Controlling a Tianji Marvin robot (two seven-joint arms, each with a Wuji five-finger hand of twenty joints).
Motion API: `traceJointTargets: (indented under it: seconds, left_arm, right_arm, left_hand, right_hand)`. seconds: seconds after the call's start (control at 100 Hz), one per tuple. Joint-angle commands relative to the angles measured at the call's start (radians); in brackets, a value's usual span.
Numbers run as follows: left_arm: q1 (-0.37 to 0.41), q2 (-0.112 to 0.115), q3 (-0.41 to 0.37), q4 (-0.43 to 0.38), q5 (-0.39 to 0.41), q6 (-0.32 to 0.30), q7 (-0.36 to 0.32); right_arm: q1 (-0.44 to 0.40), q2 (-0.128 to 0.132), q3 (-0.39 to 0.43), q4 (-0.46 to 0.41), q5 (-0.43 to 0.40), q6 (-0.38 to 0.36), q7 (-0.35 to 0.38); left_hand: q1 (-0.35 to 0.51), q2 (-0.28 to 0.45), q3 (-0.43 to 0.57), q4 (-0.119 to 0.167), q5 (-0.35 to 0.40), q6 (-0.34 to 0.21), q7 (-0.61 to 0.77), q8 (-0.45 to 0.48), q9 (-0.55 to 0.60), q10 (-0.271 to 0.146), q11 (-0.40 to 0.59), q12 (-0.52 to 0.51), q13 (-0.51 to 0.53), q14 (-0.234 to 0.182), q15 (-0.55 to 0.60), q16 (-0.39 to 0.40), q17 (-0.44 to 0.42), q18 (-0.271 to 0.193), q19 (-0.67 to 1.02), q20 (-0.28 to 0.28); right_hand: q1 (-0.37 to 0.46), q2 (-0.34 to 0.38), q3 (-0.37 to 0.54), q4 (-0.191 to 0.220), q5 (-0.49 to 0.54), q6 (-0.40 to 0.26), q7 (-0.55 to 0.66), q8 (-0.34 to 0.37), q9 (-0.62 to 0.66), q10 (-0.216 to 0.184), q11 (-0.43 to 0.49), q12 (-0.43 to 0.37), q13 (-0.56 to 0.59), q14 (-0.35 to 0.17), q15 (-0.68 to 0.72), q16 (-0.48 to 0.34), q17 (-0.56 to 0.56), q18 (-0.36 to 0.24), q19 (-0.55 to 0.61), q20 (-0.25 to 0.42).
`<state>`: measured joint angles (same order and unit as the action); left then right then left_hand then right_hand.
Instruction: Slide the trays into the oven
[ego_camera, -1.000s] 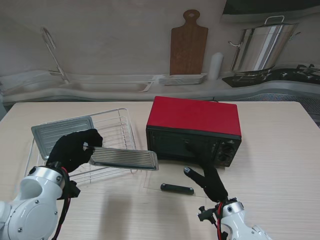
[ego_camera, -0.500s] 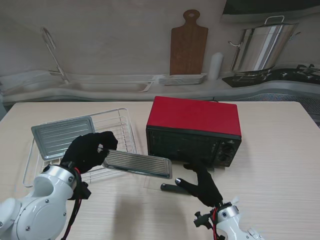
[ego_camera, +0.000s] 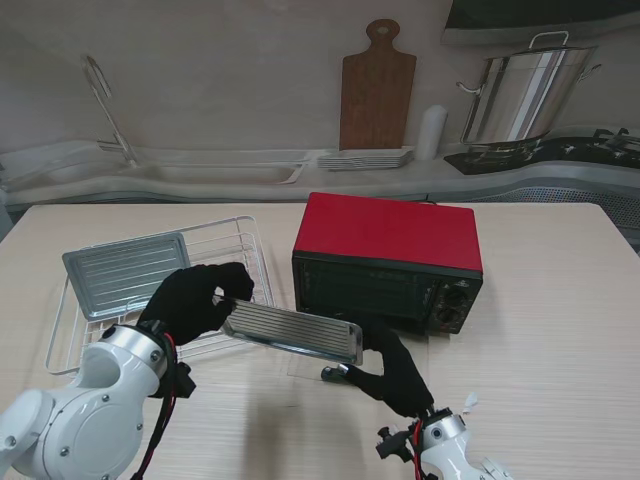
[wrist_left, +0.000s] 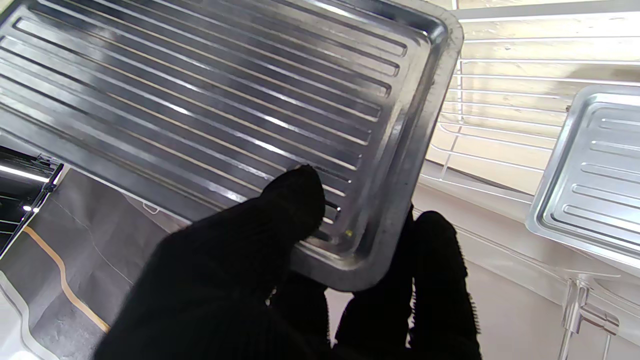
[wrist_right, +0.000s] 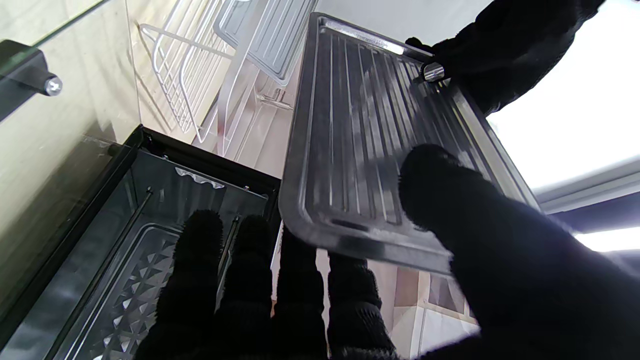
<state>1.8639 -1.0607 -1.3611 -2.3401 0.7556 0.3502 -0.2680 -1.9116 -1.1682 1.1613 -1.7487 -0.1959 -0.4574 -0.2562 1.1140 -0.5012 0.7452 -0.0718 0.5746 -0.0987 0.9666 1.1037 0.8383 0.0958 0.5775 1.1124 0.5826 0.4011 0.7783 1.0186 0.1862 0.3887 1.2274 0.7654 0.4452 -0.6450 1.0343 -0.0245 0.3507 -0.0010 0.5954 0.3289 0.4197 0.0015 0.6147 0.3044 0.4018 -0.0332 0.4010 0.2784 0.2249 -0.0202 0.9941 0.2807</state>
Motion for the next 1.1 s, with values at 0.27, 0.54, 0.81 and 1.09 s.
traceJointTargets:
  seconds: [0.27,0.54,0.81,1.09]
  left_arm:
    - [-0.027,0.003,0.027,0.002,-0.005,-0.011,-0.052]
    - [-0.040,0.003,0.048,0.003,-0.003,-0.001,-0.050]
    - [-0.043,0.004,0.058,0.004,0.001,0.005,-0.051]
    - [-0.033,0.002,0.056,-0.002,0.010,0.006,-0.043]
  right_arm:
    - [0.007,-0.028,-0.038,0.009,-0.001,-0.026,-0.040]
    - [0.013,-0.036,-0.060,0.009,0.001,-0.043,-0.065]
    - [0.013,-0.036,-0.079,0.003,0.068,-0.061,-0.040]
    - [0.007,-0.034,-0.086,-0.008,0.141,-0.068,-0.010]
  left_hand:
    - [0.007,0.144,0.115,0.082,0.143,-0.053,0.239,0.148,0.143,-0.010,0.305,0.089,0.103,0.007,0.216,0.048,0.005,0.006,0.057,0.029]
    - [0.010,0.141,0.112,0.076,0.140,-0.052,0.234,0.144,0.141,-0.014,0.299,0.084,0.103,0.006,0.215,0.046,0.006,0.008,0.055,0.031]
    - [0.013,0.142,0.103,0.076,0.136,-0.049,0.227,0.138,0.135,-0.023,0.293,0.075,0.099,0.005,0.210,0.043,0.002,0.005,0.052,0.029]
    - [0.044,0.104,0.049,0.025,0.079,0.001,0.143,-0.012,0.098,0.005,0.154,0.021,0.057,0.000,0.132,0.018,-0.026,-0.013,0.023,-0.004]
  right_hand:
    - [0.119,-0.073,0.144,-0.064,0.221,-0.057,0.049,0.012,0.222,0.028,-0.024,0.013,0.199,0.028,0.032,0.022,0.153,0.026,0.062,0.030]
    - [0.290,-0.019,0.106,-0.134,0.371,-0.094,0.082,-0.010,0.370,0.033,-0.053,0.005,0.323,0.053,0.046,0.022,0.265,0.047,0.102,0.025]
    - [0.378,0.029,0.179,-0.197,0.562,-0.116,0.210,-0.094,0.611,0.074,-0.114,-0.015,0.520,0.124,0.094,0.023,0.435,0.108,0.195,0.015]
    - [0.409,-0.008,0.223,-0.230,0.708,-0.126,0.299,0.067,0.693,0.116,0.015,0.037,0.601,0.216,0.281,0.091,0.529,0.183,0.357,0.027]
